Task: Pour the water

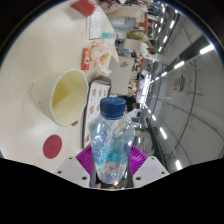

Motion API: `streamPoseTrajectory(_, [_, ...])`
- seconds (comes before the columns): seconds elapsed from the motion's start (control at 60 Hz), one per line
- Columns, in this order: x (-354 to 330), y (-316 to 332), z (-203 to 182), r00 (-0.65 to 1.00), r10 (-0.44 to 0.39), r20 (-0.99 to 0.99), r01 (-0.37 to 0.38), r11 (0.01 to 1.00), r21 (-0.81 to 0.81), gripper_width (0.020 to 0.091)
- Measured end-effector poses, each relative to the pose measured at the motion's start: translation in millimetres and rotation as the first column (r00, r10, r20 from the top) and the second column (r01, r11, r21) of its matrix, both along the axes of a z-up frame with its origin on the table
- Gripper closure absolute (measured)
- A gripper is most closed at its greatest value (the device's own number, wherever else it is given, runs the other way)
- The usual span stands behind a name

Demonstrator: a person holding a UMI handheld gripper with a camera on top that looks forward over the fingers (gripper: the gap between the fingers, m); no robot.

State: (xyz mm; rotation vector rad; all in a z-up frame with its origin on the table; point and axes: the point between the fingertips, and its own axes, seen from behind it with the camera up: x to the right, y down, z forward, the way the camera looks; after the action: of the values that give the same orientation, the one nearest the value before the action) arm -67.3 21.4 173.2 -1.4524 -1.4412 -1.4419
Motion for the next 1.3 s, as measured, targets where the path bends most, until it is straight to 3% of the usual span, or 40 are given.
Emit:
streamPoseTrajectory(0.15, [6.4,-3.8,28.9,0.890,-0.060,-0.452,0.084,0.996,0.034,0.0684])
streamPoseTrajectory(0.267, [13.9,-3.2,47.2,0.633,-0.082,-0.770,0.157,0.987,0.024,0.0677])
streamPoseTrajectory(0.367, [28.1,-4.9,43.7,0.397,-0.097,-0.913,0.202,0.979,-0.016,0.0678])
streamPoseTrajectory(0.633, [40.9,-5.6,-42.5,-0.027,-0.166,-0.986,0.225,0.960,-0.168,0.0678])
streamPoseTrajectory(0.883, [59.7,-2.1,-105.0,-0.163,-0.215,-0.963,0.251,0.935,-0.251,0.0657])
streamPoseTrajectory(1.033, [61.4,-6.2,-102.7,-0.179,-0.170,-0.969,0.263,0.941,-0.213,0.0668])
streamPoseTrajectory(1.2, [63.8,-7.6,-105.2,-0.176,-0.204,-0.963,0.281,0.927,-0.248,0.0521])
streamPoseTrajectory(1.233, [66.1,-11.5,-106.1,-0.168,-0.231,-0.958,0.291,0.917,-0.272,0.0435])
streamPoseTrajectory(1.283, [67.2,-20.3,-104.8,-0.164,-0.264,-0.950,0.302,0.904,-0.304,0.0237])
streamPoseTrajectory(1.3, [67.0,-24.0,-103.0,-0.166,-0.275,-0.947,0.304,0.899,-0.315,0.0251])
